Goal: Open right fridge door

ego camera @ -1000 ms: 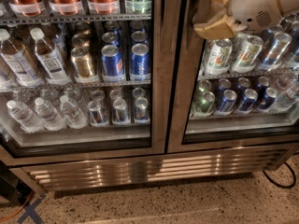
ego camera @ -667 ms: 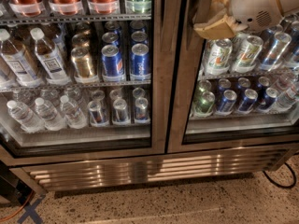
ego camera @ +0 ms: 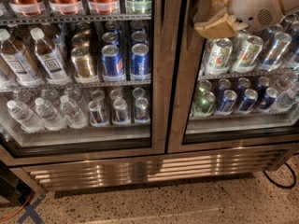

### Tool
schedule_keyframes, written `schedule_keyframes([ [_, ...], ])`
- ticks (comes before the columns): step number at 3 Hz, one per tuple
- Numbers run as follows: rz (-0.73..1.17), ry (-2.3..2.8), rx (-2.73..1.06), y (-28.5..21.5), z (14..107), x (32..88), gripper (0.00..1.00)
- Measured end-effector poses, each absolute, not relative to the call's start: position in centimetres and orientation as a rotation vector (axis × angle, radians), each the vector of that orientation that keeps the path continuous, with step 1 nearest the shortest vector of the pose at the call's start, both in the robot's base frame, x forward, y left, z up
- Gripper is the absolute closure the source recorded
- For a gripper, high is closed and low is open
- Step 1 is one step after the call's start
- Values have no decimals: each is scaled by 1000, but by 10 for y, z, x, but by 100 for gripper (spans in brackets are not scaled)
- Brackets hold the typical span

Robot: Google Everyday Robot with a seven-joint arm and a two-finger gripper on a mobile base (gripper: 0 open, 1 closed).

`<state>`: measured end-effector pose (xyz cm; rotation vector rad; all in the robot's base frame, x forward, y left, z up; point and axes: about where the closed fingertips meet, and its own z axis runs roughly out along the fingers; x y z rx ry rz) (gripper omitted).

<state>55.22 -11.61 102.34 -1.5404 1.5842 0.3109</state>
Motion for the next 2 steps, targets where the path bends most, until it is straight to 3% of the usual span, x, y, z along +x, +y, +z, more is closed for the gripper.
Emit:
schedule_keyframes([
  [2, 309, 1590, -1537, -116, 1025, 552, 100],
])
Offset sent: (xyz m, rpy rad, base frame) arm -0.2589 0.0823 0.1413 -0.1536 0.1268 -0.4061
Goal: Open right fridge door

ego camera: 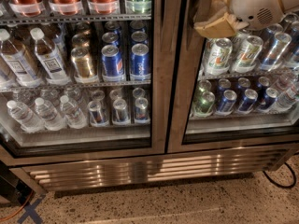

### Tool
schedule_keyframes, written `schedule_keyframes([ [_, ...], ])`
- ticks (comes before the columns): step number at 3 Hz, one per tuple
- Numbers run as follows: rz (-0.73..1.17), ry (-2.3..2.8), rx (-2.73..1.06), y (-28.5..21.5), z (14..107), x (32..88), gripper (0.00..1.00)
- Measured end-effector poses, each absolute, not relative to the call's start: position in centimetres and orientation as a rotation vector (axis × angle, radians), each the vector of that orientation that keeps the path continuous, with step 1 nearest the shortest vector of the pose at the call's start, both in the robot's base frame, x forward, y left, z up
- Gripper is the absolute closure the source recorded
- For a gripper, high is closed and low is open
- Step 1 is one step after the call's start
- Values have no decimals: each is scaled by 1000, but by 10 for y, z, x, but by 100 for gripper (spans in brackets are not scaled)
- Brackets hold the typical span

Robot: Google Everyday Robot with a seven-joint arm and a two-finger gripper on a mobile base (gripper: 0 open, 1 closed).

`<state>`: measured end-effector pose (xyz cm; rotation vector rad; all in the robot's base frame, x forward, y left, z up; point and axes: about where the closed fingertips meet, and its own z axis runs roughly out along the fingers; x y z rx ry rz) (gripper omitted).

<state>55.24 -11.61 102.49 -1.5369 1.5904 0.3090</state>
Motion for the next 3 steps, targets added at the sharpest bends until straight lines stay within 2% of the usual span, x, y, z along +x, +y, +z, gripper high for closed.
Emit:
schedule_keyframes([
  [3, 272, 1611, -1516, -118, 1030, 558, 100],
])
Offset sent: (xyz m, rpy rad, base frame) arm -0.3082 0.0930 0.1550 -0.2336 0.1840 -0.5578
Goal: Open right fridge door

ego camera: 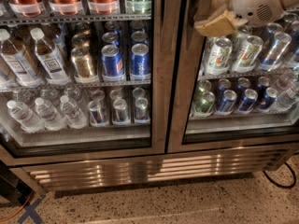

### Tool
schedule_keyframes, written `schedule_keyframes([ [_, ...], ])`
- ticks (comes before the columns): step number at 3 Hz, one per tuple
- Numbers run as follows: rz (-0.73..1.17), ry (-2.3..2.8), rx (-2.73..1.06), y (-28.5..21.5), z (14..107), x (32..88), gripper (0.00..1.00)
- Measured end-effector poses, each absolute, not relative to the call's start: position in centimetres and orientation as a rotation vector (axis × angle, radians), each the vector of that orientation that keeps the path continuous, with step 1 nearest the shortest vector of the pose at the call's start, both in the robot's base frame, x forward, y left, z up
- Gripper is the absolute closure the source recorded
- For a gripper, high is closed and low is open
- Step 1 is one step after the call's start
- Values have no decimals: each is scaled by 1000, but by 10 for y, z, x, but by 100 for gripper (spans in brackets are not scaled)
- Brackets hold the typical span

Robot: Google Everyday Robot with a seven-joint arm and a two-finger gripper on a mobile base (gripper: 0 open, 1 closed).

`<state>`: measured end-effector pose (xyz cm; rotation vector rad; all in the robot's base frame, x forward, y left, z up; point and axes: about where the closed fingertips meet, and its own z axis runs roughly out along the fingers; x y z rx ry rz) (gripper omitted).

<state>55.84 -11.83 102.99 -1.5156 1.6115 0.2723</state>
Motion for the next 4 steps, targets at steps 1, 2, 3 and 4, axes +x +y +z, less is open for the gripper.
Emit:
schedule_keyframes([
  [1, 272, 1611, -1516, -120, 1030, 559, 100],
  [2, 260, 1608, -1515, -119, 1032, 557, 100],
  [3, 260, 1608, -1515, -121, 1031, 558, 100],
  [4, 253, 1608, -1517, -120, 1032, 557, 100],
])
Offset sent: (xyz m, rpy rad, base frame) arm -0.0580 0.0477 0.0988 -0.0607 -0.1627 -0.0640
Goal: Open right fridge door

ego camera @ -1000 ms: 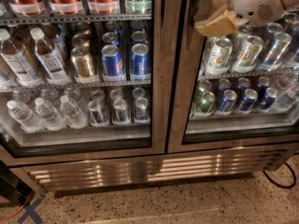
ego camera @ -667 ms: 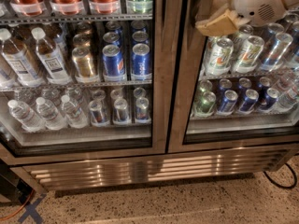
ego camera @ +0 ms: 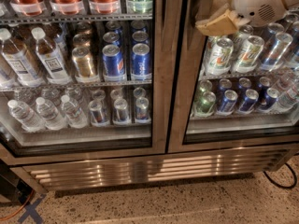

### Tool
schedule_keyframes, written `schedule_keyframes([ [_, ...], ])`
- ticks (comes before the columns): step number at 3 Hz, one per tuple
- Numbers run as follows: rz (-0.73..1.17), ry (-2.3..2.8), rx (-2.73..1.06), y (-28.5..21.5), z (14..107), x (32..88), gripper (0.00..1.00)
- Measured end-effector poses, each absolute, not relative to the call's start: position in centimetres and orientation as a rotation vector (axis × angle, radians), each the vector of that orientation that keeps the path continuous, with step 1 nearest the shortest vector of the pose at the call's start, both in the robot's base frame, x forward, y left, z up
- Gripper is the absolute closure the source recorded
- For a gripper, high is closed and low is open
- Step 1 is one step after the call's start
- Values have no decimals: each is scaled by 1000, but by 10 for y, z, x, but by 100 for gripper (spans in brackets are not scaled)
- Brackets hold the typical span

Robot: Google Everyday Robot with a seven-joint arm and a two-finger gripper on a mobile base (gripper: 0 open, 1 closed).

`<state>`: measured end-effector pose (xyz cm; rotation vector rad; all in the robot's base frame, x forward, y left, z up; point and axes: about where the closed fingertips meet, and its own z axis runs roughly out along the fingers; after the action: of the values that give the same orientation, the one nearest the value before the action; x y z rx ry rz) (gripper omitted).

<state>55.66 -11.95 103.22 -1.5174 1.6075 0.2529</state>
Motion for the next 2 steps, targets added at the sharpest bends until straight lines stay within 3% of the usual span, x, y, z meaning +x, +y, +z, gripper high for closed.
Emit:
schedule_keyframes([
  [2, 244, 1608, -1519, -119, 1032, 555, 100],
])
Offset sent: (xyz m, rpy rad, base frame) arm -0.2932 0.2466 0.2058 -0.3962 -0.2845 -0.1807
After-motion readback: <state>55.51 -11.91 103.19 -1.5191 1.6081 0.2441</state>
